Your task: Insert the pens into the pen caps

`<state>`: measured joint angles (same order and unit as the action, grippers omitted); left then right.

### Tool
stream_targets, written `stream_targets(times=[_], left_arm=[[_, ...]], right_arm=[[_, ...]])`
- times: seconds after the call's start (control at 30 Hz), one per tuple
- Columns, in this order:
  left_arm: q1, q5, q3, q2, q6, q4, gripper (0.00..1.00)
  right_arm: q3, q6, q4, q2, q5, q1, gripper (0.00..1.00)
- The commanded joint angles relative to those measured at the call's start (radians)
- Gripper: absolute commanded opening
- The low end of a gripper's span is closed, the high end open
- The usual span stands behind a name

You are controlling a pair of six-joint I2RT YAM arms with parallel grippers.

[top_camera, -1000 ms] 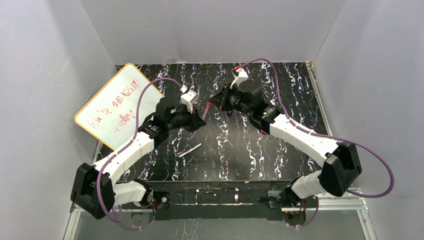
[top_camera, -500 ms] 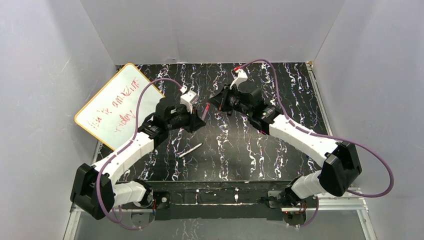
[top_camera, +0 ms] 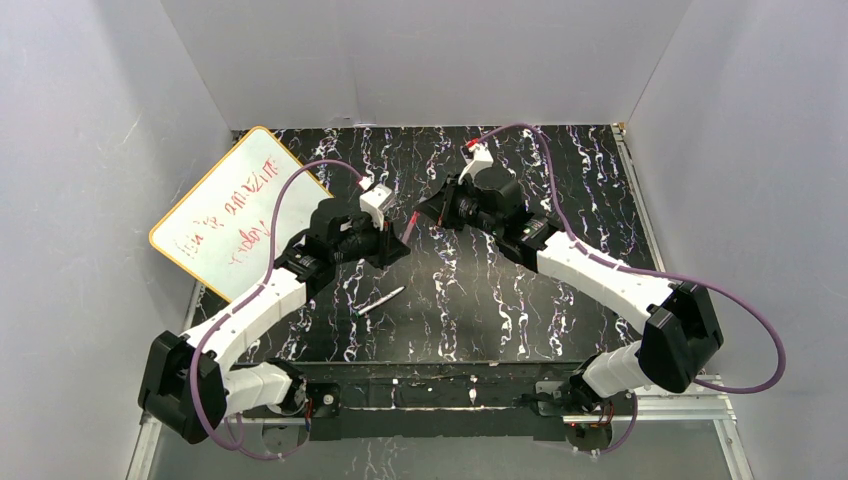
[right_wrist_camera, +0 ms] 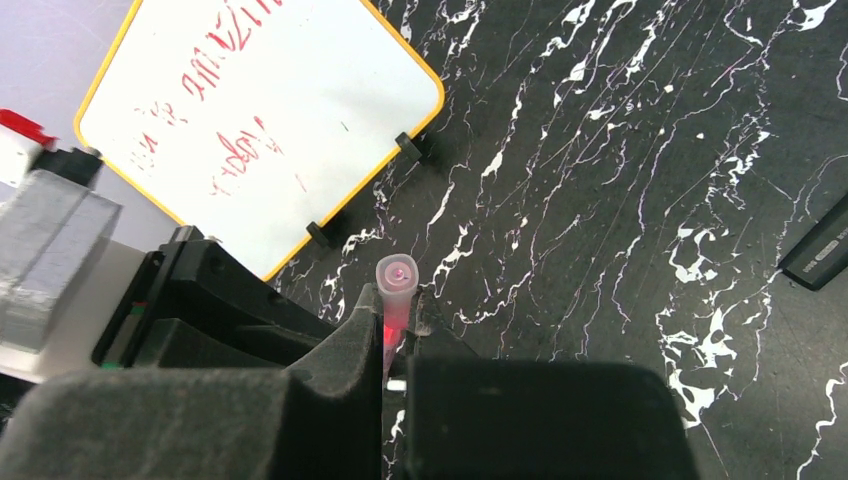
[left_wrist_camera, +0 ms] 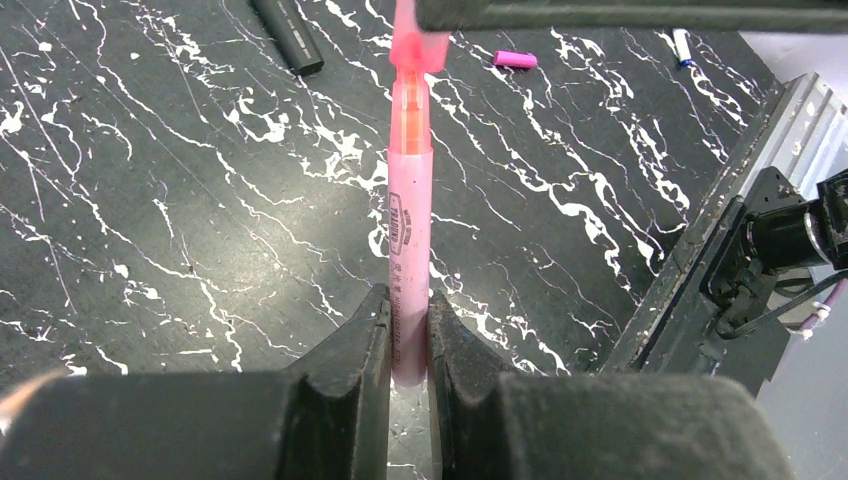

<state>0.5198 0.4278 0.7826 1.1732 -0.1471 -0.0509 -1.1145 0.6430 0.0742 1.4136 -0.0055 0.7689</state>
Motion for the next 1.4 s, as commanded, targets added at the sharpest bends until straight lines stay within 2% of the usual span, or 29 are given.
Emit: stream_targets(times=[0.0, 0.5, 1.07, 1.37], left_arm=[[-0.009, -0.008, 0.004, -0.052, -0.001, -0.056, 0.00], [-0.018, -0.035, 0.005, -0.052, -0.011, -0.070, 0.00], [-0.033, -0.113, 0.112, -0.023, 0.023, -0.079, 0.00], [-0.033, -0.088, 0.132, 0.017, -0.025, -0.146, 0.00]], right_arm=[[0.017, -0.015, -0.020, 0.004, -0.013, 0.012, 0.03], [-0.008, -0.035, -0.029, 0.024, -0.078, 0.023, 0.03], [0.014, -0.032, -0.045, 0.035, -0.144, 0.072, 0.02], [0.025, -0.026, -0.034, 0.030, -0.141, 0.105, 0.02]])
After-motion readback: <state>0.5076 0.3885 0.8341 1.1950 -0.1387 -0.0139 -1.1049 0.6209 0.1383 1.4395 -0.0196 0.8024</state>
